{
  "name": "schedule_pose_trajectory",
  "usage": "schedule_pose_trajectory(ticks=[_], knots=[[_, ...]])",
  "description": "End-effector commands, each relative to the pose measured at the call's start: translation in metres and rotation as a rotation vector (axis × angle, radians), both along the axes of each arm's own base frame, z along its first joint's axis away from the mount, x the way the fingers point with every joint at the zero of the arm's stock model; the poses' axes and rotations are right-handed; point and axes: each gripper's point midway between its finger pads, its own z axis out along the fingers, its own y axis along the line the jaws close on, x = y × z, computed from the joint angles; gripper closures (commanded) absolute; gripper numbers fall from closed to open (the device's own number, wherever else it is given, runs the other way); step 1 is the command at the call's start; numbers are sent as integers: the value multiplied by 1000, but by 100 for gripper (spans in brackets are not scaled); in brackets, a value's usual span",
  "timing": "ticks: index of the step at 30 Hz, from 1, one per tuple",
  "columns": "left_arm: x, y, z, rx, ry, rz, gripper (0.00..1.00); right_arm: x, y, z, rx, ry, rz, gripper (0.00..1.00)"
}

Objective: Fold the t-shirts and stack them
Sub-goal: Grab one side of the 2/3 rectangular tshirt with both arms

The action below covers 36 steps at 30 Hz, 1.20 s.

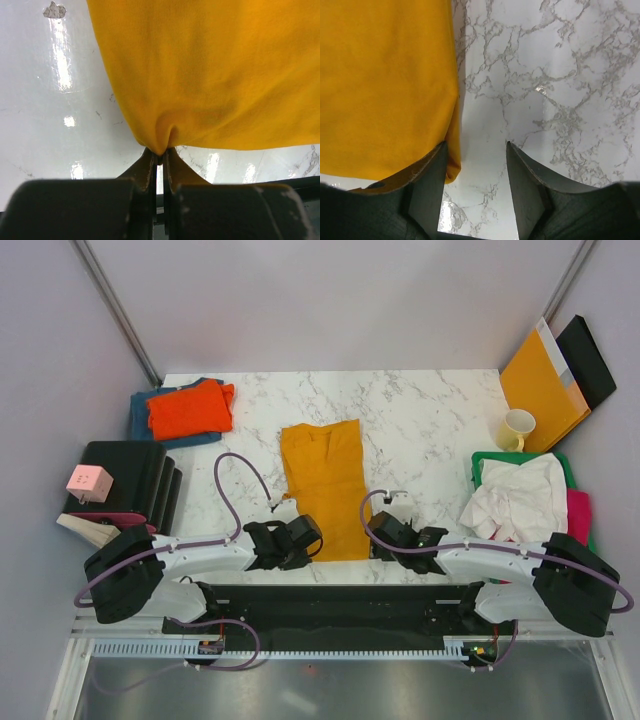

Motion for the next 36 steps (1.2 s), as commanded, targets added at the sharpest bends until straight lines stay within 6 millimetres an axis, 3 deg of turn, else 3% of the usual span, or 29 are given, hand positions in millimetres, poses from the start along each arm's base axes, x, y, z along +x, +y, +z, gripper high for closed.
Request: schedule_pose_trajectory(ticks=[1, 9, 13, 19, 24, 36], knots=[[-11, 15, -17, 69, 49, -5, 98, 9, 13, 16, 39, -37, -12, 42], [-10, 12, -16, 76, 46, -20, 98, 13, 4, 51, 38, -119, -57, 42], [-9, 11, -17, 80, 50, -20, 98, 11, 9, 54, 66, -113, -37, 42], [-8, 7, -15, 77, 50, -24, 98, 2, 14, 31, 59, -50, 3, 43], [-9, 7, -15, 70, 51, -19, 98, -11, 8, 4, 35, 9, 3, 44], [-9, 8, -9, 50, 40, -15, 98, -32, -9, -24, 17, 81, -9, 48]])
